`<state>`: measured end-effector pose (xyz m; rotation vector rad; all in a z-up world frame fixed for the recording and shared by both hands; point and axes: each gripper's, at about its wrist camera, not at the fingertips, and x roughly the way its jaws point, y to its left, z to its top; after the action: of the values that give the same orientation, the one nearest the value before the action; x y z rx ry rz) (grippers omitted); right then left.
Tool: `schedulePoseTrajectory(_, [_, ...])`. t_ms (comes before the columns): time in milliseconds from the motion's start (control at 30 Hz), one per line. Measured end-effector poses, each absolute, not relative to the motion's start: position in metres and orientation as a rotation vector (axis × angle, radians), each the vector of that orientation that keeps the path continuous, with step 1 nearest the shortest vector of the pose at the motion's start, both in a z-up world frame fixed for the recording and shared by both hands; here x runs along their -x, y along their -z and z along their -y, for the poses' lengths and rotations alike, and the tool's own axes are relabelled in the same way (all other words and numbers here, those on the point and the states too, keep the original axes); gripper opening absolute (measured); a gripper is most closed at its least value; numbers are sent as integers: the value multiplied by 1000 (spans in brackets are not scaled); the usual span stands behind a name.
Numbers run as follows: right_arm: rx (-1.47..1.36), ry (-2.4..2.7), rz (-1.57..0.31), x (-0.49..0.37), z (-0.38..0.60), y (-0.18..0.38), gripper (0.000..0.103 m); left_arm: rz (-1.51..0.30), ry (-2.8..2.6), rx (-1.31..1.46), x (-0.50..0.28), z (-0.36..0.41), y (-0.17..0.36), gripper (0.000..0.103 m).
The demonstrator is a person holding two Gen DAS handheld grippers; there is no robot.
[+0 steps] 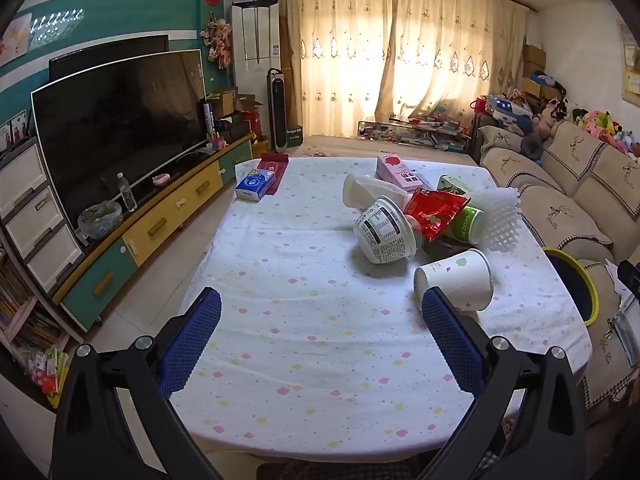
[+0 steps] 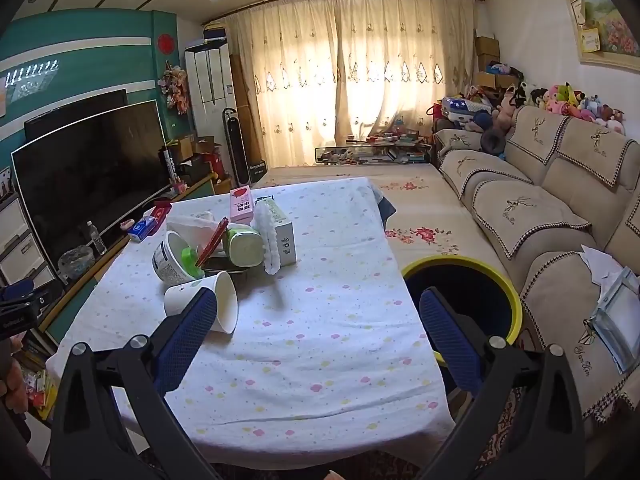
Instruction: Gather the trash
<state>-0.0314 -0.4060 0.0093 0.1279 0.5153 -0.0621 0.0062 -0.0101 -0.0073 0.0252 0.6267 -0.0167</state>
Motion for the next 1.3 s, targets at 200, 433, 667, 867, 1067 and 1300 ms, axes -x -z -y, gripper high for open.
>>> schedulePoseTrajectory(200, [-129,63,-518,30,404,-10,97,-627,20,-27,-6,10,6,99])
schedulePoseTrajectory(433, [-132,61,-523,27,403,-2,97,-631,22,-27,-7,10,6,99])
schedulePoseTrajectory(667, [-140,58,-533,20,403,3,97,-632,23,-27,-7,11,7,99])
schedulePoseTrajectory(867, [-140,58,-534,20,403,3,97,-634,24,-27,-8,11,7,99])
schedulePoseTrajectory(1067, [-141,57,-535,20,403,4,97,-635,24,-28,-8,12,8,99])
schedulePoseTrajectory(1300, [-143,58,-535,19,403,4,97,-635,25,-28,-8,12,8,99])
